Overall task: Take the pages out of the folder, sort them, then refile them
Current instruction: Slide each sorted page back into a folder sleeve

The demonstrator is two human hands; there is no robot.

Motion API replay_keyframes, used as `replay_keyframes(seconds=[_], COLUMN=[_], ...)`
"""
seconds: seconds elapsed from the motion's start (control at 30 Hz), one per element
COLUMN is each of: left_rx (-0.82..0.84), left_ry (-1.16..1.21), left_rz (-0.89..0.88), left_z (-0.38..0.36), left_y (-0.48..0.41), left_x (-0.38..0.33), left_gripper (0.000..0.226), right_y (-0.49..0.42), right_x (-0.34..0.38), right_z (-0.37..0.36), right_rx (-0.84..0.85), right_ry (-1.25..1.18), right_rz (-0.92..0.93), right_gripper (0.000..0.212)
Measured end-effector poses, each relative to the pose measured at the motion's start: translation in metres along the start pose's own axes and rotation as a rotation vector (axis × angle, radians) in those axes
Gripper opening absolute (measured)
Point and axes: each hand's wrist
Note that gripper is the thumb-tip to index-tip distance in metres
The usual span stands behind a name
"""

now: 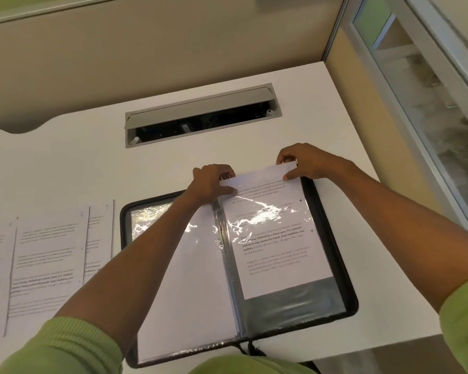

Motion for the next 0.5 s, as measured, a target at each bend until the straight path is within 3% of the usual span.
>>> replay_keyframes(seconds=[0.23, 0.33, 0.5], left_rx=[0.022, 0.063, 0.013], left_ry=[-0.021, -0.082, -0.072], left_rz=[-0.096, -0.123, -0.124], left_z=[-0.0064, -0.0062, -0.0091], left_y=[0.0005, 0.0005, 0.0004], left_x=[0.0006, 0.0004, -0.0028], left_gripper=[0.025, 0.017, 0.021], right_y=[0.0043, 0.0081, 0.0076], right_x=[-0.0034, -0.0014, -0.0034], right_z=[0.0029, 0.0014, -0.0029], right_rx=[-0.010, 0.015, -0.012], right_ry=[0.106, 0.102, 0.177], right_rz=[0.040, 0.061, 0.093], right_gripper=[0.025, 0.030, 0.026])
Point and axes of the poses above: each hand's wrist, its own y-axis away from the middle knuckle, its own z-axis out of the back of the hand, x = y × z, and after that the axes turned 7 degrees about z, right-handed
